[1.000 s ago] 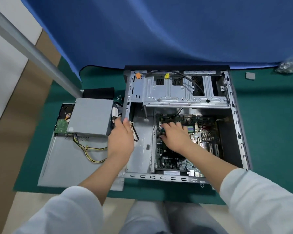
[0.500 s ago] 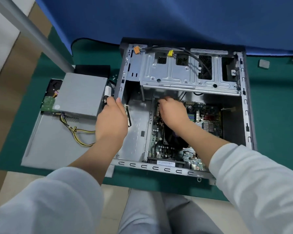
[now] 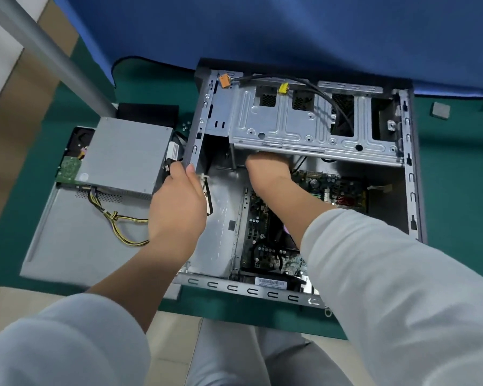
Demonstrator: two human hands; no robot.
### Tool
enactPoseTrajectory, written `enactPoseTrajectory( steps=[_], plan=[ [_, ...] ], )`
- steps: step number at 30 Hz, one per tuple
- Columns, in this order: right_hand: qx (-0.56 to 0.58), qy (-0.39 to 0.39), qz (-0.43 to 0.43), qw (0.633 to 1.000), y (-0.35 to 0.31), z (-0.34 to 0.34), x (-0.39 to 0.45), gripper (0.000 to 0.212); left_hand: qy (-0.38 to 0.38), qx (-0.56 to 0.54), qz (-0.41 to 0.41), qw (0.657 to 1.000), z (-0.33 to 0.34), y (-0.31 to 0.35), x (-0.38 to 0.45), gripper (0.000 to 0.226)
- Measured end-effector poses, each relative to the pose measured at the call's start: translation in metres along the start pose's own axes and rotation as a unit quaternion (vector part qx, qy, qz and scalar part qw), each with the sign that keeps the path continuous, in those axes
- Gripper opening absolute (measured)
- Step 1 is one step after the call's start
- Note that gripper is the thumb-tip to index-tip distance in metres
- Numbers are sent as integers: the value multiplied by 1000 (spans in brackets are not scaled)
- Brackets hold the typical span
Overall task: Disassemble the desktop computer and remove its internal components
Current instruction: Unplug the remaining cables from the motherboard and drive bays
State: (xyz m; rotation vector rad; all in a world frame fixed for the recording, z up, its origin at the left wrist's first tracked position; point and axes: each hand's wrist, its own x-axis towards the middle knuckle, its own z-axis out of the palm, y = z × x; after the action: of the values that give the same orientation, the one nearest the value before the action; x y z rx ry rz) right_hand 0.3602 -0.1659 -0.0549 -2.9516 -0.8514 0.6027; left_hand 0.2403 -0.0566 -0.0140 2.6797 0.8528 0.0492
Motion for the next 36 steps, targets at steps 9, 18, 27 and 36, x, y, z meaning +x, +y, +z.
enactPoseTrajectory(
  steps=[9,18,27,36],
  plan=[
    [-58,-14,-21,998,4,-4,7,21,-1,-10,-9,1000,1,-1,0,36],
    [-106,-7,-30,994,3,2,5,24,-8,-8,-12,1000,0,0,0,35],
    [-105,-3,-16,994,2,4,5,23,-7,4,-8,1000,-1,1,0,35],
    [-65,19,25,997,8,12,-1,21,-3,16,-15,1000,1,1,1,35]
  ],
)
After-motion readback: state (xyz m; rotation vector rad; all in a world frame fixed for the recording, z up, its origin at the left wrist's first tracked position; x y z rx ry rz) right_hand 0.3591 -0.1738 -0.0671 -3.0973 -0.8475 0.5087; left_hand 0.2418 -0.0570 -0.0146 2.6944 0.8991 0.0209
